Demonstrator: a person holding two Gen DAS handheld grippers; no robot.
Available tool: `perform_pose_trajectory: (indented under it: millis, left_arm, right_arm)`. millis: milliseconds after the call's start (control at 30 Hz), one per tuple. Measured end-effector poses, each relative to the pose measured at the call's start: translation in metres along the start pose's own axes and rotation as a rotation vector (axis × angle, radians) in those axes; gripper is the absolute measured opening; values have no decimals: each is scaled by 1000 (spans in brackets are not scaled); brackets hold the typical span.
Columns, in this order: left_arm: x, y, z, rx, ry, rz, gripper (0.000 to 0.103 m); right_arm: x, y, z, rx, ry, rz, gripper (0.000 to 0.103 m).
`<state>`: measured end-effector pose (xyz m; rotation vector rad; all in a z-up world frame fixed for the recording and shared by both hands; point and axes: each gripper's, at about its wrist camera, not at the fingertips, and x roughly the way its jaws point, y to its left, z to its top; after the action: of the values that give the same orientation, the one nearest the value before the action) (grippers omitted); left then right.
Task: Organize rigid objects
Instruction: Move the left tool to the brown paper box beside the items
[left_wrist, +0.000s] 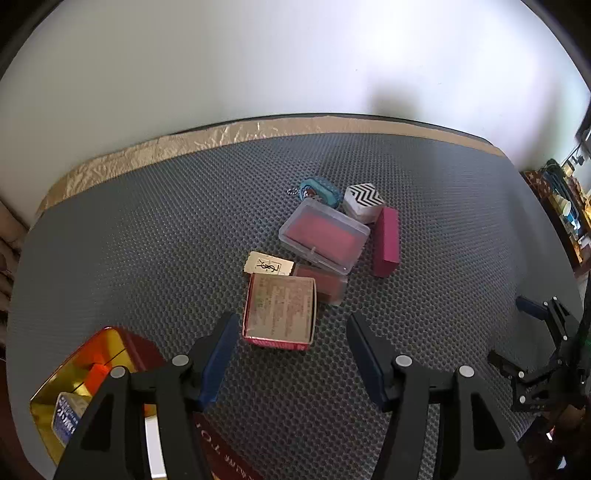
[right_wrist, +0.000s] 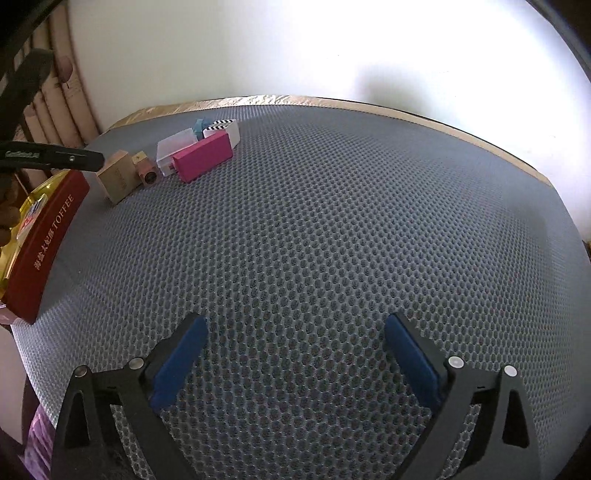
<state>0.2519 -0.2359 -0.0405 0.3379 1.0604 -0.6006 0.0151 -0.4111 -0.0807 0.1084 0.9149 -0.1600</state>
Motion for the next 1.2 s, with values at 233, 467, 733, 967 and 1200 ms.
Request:
perform_pose_trajectory:
  millis: [233, 467, 733, 967, 1200]
  left_arm:
    - [19, 6, 7, -11, 12, 15, 63]
    - [23, 18, 9, -27, 24, 33, 64]
    - [32, 24, 12, -46, 41, 43, 64]
    - [34, 25, 12, -32, 53, 10, 65]
    - [23, 11, 5, 43, 31, -46, 70]
  right_arm:
    - [4, 5, 1, -7, -4, -1, 101]
    - [5, 6, 0, -9, -2, -3, 101]
    - [5, 6, 0, -10, -2, -5, 101]
    - [4, 7, -1, -9, -2, -5, 102]
    - [5, 6, -1, -10, -1, -7, 102]
